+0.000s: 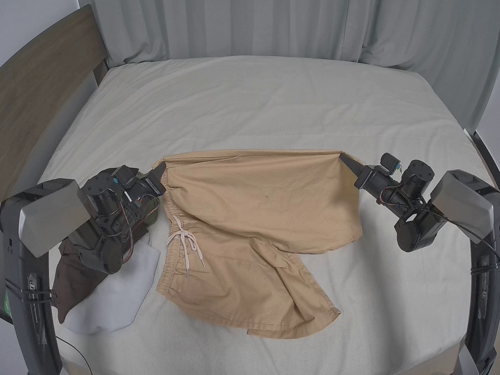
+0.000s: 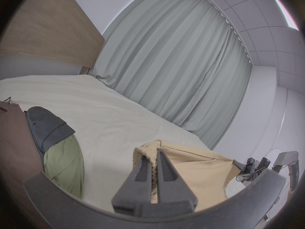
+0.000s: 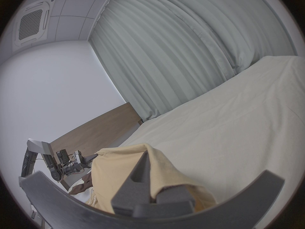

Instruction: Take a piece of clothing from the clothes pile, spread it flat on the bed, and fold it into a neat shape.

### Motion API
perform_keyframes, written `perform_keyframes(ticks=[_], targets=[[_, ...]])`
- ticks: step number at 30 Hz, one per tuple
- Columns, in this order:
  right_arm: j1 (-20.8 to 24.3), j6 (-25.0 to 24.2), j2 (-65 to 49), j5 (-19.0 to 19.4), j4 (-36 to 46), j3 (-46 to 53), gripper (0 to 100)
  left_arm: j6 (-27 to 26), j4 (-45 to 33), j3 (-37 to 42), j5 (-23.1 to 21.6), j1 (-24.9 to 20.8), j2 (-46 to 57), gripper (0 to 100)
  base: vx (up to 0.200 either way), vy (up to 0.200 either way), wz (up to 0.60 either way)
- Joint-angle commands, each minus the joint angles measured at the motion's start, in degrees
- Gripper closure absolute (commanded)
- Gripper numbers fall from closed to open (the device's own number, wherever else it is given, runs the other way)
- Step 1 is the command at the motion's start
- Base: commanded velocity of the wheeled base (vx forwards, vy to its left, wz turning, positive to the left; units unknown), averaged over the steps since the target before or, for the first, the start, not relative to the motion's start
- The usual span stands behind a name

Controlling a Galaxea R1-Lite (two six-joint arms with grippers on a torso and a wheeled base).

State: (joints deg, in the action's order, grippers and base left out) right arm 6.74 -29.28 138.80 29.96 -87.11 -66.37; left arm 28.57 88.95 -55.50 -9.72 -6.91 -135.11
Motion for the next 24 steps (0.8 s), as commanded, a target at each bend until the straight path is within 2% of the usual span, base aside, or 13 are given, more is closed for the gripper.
perform_keyframes(ticks=[1,23,24], targets=[[-0.1,-0.2,1.8,0.0,0.9,-2.0,100,0.3,0.1,-1.4,0.0,0.1,-2.0,100,0.000,0.000,0.00],[-1.2,-0.2,3.7,-0.6,2.8,-6.3,100,2.2,-0.1,-6.4,0.1,0.1,-5.0,100,0.000,0.000,0.00],[-1.2,-0.2,3.7,-0.6,2.8,-6.4,0,2.2,0.0,-6.4,0.0,0.1,-5.0,100,0.000,0.000,0.00]])
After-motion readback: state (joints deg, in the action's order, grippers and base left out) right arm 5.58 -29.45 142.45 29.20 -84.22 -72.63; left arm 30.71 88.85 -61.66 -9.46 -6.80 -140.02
